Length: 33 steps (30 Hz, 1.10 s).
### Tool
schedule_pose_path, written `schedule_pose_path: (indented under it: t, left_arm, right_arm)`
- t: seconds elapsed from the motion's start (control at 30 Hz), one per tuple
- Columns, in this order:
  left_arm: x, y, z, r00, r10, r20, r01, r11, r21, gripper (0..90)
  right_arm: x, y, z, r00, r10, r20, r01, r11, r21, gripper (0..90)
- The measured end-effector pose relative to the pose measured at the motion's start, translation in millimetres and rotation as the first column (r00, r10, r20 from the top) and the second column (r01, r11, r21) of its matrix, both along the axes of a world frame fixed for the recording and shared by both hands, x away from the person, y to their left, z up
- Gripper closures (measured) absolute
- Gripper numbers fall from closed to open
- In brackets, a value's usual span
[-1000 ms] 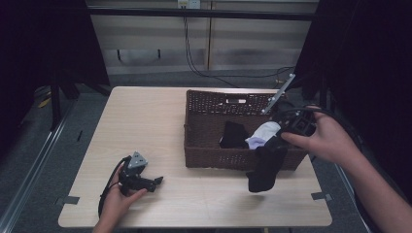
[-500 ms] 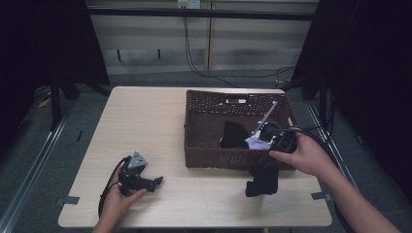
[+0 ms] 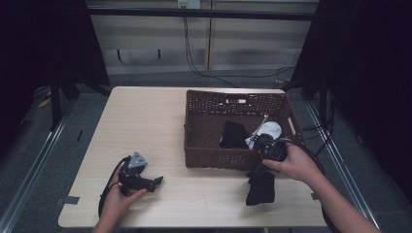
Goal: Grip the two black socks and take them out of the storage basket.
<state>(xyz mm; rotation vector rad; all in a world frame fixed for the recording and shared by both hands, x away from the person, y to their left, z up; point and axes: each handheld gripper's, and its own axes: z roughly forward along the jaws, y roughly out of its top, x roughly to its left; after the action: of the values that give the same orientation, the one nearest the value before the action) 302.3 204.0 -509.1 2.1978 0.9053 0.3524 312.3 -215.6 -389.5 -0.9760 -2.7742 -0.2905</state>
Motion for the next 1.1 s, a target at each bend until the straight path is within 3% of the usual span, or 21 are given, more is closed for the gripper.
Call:
schedule_pose_path:
  t: [0.17, 0.27, 0.47, 0.6, 0.63, 0.83, 0.97, 1.1]
  left_arm:
    - [0.0, 0.0, 0.0, 1.0000, 0.000, 0.000, 0.000, 1.0000, 0.000, 7.9]
    - [0.0, 0.0, 0.0, 1.0000, 0.000, 0.000, 0.000, 1.0000, 0.000, 7.9]
    - [0.0, 0.0, 0.0, 1.0000, 0.000, 0.000, 0.000, 1.0000, 0.000, 7.9]
    - [0.0, 0.0, 0.0, 1.0000, 0.000, 0.000, 0.000, 1.0000, 0.000, 7.9]
    - [0.0, 0.0, 0.0, 1.0000, 0.000, 0.000, 0.000, 1.0000, 0.000, 7.9]
    - [0.0, -0.2, -0.1, 1.0000, 0.003, 0.004, -0.003, 1.0000, -0.003, 7.9]
    - [0.0, -0.2, -0.1, 1.0000, 0.003, 0.003, -0.003, 1.0000, -0.003, 7.9]
    - [0.1, -0.1, 0.2, 1.0000, 0.001, 0.000, -0.001, 1.0000, 0.000, 7.9]
  right_arm:
    - [-0.8, 3.6, -9.7, 0.9999, 0.014, -0.008, -0.014, 1.000, -0.017, 89.5]
    - [-2.0, 4.3, -8.3, 1.0000, 0.009, -0.003, -0.009, 1.000, 0.000, 80.4]
    - [-6.3, 4.3, 16.4, 0.9988, 0.023, 0.043, -0.023, 1.000, 0.005, 70.1]
    - [-4.8, 3.6, 32.5, 0.9974, 0.023, 0.068, -0.023, 1.000, -0.002, 69.0]
    - [-1.9, 2.9, 43.8, 0.9963, 0.019, 0.084, -0.019, 1.000, -0.004, 68.7]
    - [14.0, 2.6, 76.4, 0.9894, 0.008, 0.145, -0.006, 1.000, -0.017, 61.4]
    - [29.8, 3.6, 85.0, 0.9839, -0.013, 0.178, 0.018, 0.999, -0.028, 57.1]
    - [49.3, 6.3, 84.2, 0.9785, -0.040, 0.202, 0.049, 0.998, -0.039, 54.9]
